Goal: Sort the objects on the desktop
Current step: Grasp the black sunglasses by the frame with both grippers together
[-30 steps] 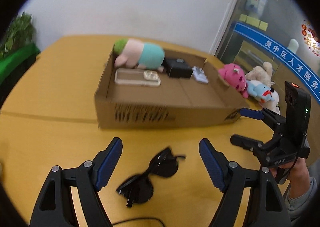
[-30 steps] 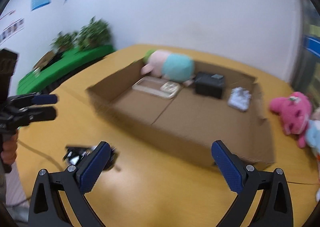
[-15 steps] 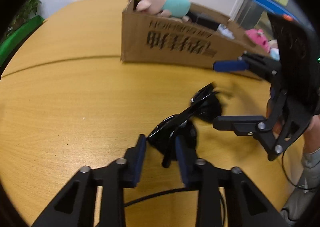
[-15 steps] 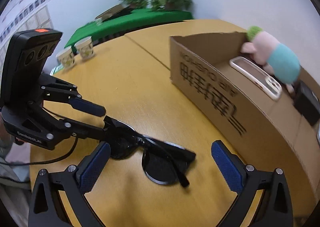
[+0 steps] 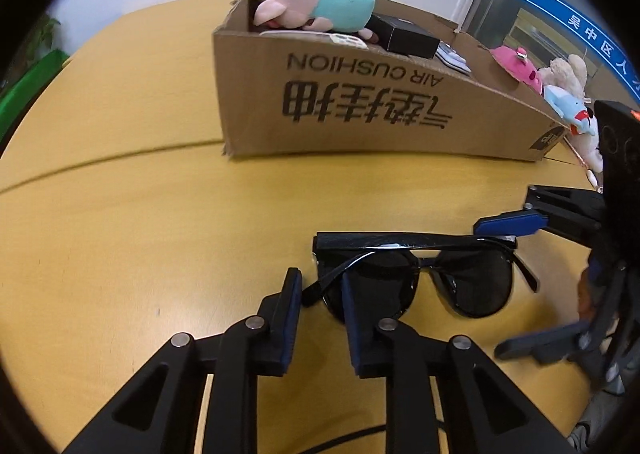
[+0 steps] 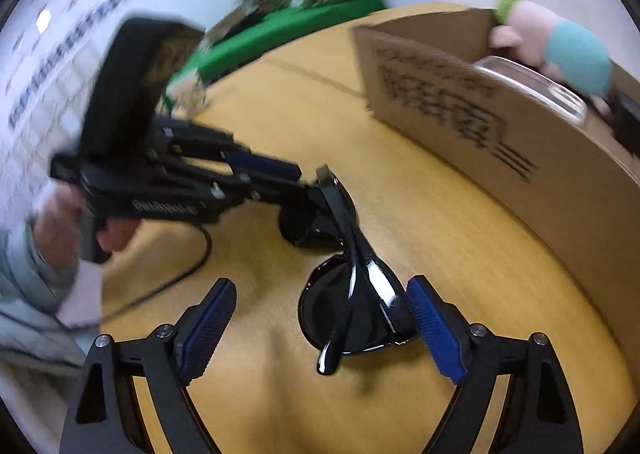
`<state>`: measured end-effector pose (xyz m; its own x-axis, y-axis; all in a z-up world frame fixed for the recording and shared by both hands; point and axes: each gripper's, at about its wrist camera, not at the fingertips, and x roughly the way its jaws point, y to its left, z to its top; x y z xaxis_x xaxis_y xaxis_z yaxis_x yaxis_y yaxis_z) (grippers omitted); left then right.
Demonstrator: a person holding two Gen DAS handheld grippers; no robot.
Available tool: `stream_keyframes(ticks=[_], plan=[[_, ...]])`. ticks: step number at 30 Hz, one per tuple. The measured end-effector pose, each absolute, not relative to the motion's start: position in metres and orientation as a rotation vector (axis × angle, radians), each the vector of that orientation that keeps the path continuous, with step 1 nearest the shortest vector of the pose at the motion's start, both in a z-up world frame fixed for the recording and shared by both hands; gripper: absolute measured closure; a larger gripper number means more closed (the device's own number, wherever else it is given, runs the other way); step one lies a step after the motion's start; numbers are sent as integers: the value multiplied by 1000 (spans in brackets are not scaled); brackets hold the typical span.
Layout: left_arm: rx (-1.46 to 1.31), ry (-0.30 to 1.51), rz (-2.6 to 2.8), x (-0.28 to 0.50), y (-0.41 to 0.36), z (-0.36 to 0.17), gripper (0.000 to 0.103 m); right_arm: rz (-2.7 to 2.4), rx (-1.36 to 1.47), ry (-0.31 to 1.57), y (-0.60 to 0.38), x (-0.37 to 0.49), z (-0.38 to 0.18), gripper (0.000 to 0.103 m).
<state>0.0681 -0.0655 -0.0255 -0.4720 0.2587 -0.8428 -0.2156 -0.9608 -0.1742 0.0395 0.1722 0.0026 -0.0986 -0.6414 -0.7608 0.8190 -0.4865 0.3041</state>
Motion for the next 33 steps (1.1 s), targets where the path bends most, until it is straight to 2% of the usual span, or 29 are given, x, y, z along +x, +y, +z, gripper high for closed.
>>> stream_keyframes(ticks=[2, 4, 6, 7, 11, 13, 21, 22, 23, 24, 25, 33], plan=[[-1419, -71, 2480, 60, -66, -25, 84, -1819, 1098, 156, 184, 31, 7, 33], [-1410, -111, 2478, 53, -68, -21, 84, -1845, 1133, 131, 187, 17, 4, 57], [-1402, -165, 2470, 55, -71, -16, 84, -1856, 1192, 137, 188, 10, -6, 74], [-1397, -194, 2466, 59, -72, -13, 84, -1855, 1206, 143, 185, 12, -10, 77], [-1372, -393, 2355, 68, -69, -8, 84, -1879, 1196, 174, 183, 25, -6, 82], [-1366, -423, 2337, 69, -62, -7, 84, -1902, 1203, 148, 183, 32, -4, 87], [-1410, -537, 2212, 53, -41, -26, 84, -1953, 1226, 35, 176, 38, -10, 89], [-1409, -560, 2204, 51, -41, -27, 84, -1958, 1222, 35, 176, 39, -10, 89], [-1406, -583, 2199, 50, -41, -28, 89, -1961, 1219, 38, 175, 41, -9, 89], [-1393, -595, 2204, 49, -41, -26, 96, -1964, 1217, 37, 175, 43, -9, 89], [-1384, -592, 2217, 50, -42, -24, 99, -1971, 1217, 40, 176, 44, -8, 89], [-1330, -526, 2217, 59, -26, -1, 102, -1989, 1144, 18, 180, 54, 9, 92]])
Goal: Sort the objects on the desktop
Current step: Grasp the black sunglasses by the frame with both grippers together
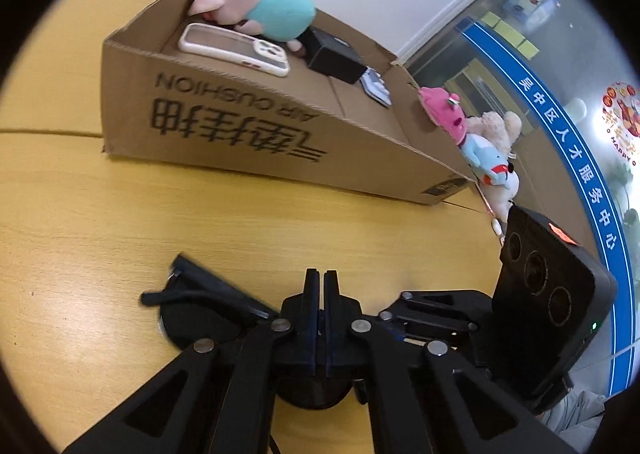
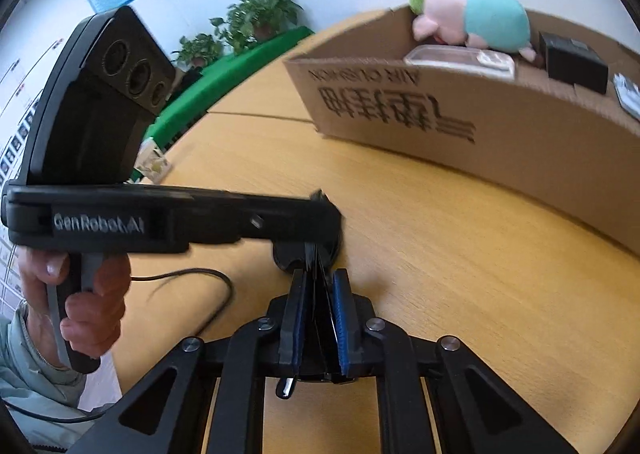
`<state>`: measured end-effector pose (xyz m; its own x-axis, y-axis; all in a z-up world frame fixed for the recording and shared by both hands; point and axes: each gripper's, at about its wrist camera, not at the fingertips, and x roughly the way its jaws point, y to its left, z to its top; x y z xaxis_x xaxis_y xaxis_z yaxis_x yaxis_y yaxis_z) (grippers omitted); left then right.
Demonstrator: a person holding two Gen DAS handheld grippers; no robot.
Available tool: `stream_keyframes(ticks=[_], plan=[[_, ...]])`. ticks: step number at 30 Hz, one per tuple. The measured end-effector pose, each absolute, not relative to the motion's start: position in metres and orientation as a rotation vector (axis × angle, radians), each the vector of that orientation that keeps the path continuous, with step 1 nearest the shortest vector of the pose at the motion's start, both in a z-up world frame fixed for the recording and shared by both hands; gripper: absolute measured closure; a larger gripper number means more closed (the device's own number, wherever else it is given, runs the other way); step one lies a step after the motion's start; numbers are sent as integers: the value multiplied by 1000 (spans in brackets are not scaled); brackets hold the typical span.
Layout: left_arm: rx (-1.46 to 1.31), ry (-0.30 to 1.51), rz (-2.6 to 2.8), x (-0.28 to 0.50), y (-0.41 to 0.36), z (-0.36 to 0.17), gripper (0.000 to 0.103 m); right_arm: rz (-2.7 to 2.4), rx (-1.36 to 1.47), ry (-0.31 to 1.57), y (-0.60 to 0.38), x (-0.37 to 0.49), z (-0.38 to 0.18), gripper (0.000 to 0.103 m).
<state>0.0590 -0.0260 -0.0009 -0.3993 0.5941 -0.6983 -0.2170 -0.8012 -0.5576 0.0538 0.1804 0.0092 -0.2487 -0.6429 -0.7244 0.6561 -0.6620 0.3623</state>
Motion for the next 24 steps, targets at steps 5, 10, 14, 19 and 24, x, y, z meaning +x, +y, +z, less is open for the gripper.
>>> stream_keyframes(ticks=[5, 10, 14, 19, 24], plan=[[-1362, -535, 2274, 69, -33, 4, 102, -1994, 1181, 38, 170, 55, 3, 92], [-1468, -534, 2253, 70, -30, -15, 101, -1966, 1223, -14, 184, 54, -9, 86], [-1481, -557, 2237, 64, -25, -26, 102, -1958, 1220, 18, 178, 58, -9, 82], [-1448, -497, 2235, 69, -18, -19, 103, -1983, 1233, 30, 178, 53, -12, 90], [-1402, -494, 2260, 71, -17, -6, 102, -2008, 1230, -14, 184, 54, -12, 92]])
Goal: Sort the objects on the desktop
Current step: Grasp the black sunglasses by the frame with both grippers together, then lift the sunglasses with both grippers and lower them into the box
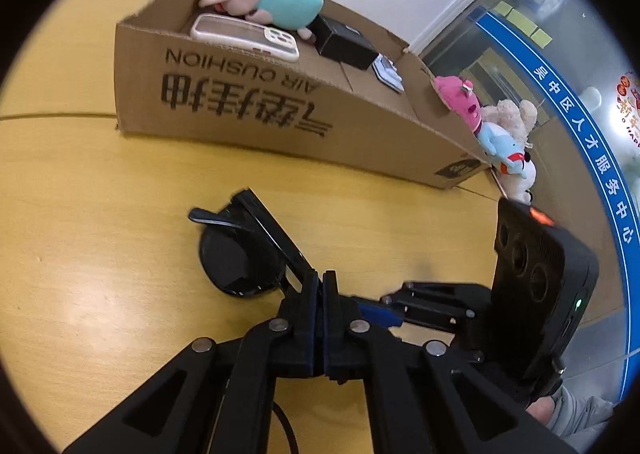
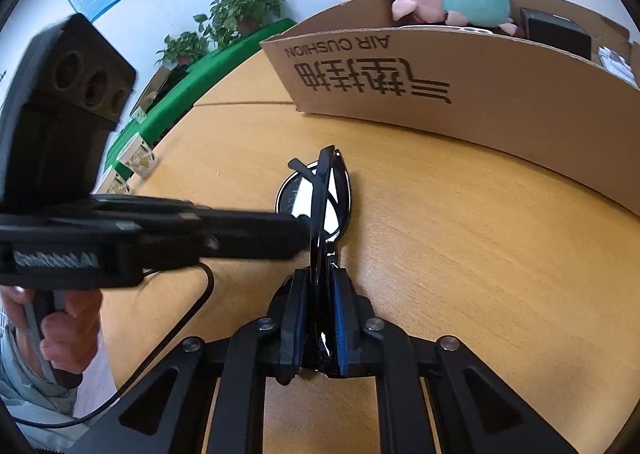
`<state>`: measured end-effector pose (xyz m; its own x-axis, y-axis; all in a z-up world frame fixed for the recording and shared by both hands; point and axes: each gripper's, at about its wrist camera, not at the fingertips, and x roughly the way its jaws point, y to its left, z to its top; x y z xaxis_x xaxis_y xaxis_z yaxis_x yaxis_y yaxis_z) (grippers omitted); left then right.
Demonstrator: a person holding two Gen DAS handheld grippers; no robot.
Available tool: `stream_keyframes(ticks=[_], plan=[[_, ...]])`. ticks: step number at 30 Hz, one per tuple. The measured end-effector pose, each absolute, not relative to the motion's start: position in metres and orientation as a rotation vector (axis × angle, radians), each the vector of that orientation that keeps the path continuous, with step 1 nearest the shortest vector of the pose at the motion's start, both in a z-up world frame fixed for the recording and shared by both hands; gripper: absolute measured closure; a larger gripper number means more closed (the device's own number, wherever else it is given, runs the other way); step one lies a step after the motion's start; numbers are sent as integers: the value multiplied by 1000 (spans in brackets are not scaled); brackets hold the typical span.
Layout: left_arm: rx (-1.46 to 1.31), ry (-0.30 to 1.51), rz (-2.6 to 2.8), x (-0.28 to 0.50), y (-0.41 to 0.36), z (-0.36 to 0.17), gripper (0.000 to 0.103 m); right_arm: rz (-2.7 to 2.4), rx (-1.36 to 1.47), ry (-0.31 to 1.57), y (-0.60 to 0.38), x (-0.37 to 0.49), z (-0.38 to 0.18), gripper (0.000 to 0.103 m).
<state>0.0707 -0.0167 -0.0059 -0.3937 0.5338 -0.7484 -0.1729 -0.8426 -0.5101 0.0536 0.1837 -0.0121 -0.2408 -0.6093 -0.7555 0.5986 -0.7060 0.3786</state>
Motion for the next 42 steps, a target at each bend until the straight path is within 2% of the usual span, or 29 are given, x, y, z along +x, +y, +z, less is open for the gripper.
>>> stream_keyframes(ticks=[5, 17, 22, 25, 27, 29, 32, 33, 36, 42], plan=[[-1435, -571, 2212, 56, -17, -22, 101, -2012, 1230, -22, 182, 54, -12, 93], [-1385, -488, 2205, 60, 1, 1, 102, -2032, 1168, -16, 189, 59, 2, 93], [-1465, -536, 2216, 63, -7, -6, 102, -2035, 1202, -17, 193, 56, -6, 93], [-1482, -567, 2200, 67, -12, -10, 90, -2039, 1222, -47, 202, 55, -10, 93], [-1498, -571, 2205, 66, -11, -13, 71, -2037, 1223, -55, 206, 55, -10, 93], [-1500, -575, 2193, 61, -8, -18, 68, -2031, 1224, -51, 205, 56, -11, 93], [-1518, -582, 2170, 56, -4, -25, 73, -2014, 1229, -46, 201, 58, -13, 93], [-1530, -563, 2176, 56, -2, -28, 88, -2009, 1229, -43, 199, 59, -14, 93], [-1515, -587, 2172, 59, -2, -27, 90, -2012, 1229, -43, 200, 60, -13, 93], [-1416, -480, 2258, 70, 12, 18, 95, -2043, 1163, -60, 201, 65, 4, 93]])
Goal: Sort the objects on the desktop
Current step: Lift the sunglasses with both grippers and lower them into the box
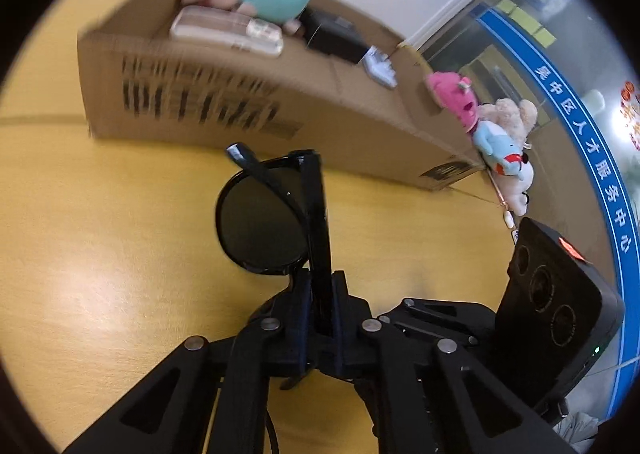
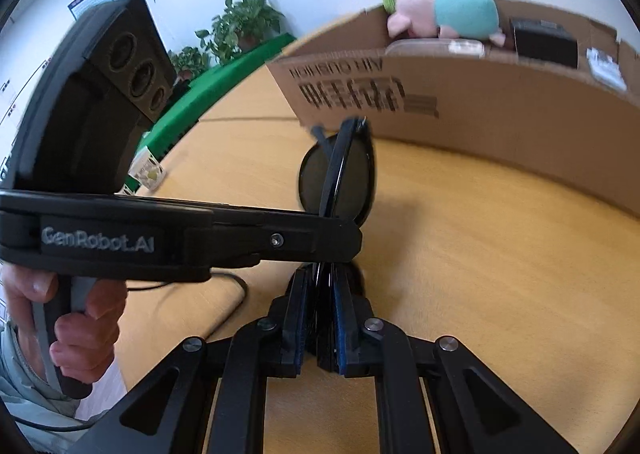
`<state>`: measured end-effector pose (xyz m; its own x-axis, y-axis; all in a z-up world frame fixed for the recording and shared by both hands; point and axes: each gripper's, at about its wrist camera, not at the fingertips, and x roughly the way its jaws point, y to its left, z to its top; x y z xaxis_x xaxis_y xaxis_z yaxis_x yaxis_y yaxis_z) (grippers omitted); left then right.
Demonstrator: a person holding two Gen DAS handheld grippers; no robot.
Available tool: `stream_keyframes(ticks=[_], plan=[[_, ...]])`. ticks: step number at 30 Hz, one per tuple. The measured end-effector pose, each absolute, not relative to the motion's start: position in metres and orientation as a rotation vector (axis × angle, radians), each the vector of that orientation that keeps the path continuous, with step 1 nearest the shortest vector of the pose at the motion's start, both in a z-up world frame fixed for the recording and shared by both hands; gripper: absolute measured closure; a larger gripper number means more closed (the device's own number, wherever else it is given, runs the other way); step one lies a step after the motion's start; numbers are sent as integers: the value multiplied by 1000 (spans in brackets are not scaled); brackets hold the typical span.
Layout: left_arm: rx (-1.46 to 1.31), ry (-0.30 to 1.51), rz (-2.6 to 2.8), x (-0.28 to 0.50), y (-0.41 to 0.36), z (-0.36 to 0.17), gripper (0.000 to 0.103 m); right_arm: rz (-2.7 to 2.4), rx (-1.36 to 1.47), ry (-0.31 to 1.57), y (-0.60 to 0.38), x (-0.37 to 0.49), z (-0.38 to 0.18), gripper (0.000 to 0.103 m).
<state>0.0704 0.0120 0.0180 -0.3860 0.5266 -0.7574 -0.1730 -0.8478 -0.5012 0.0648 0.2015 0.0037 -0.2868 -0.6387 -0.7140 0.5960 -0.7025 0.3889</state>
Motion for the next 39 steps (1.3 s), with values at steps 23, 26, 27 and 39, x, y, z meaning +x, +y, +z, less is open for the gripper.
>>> stream_keyframes(ticks=[23, 26, 27, 39], plan=[[-1124, -271, 2242, -123, 84, 138, 96, -2280, 895, -120, 280, -91, 166, 93], [-1205, -312, 2205, -162, 82, 113, 96, -2257, 980, -126, 279, -128, 157, 93], [-1251, -339, 2191, -177, 81, 99, 96, -2246, 1016, -121, 278, -140, 150, 93], [-1655, -532, 1986, -248, 74, -45, 96, -1960, 1574, -277, 264, -241, 18, 93]])
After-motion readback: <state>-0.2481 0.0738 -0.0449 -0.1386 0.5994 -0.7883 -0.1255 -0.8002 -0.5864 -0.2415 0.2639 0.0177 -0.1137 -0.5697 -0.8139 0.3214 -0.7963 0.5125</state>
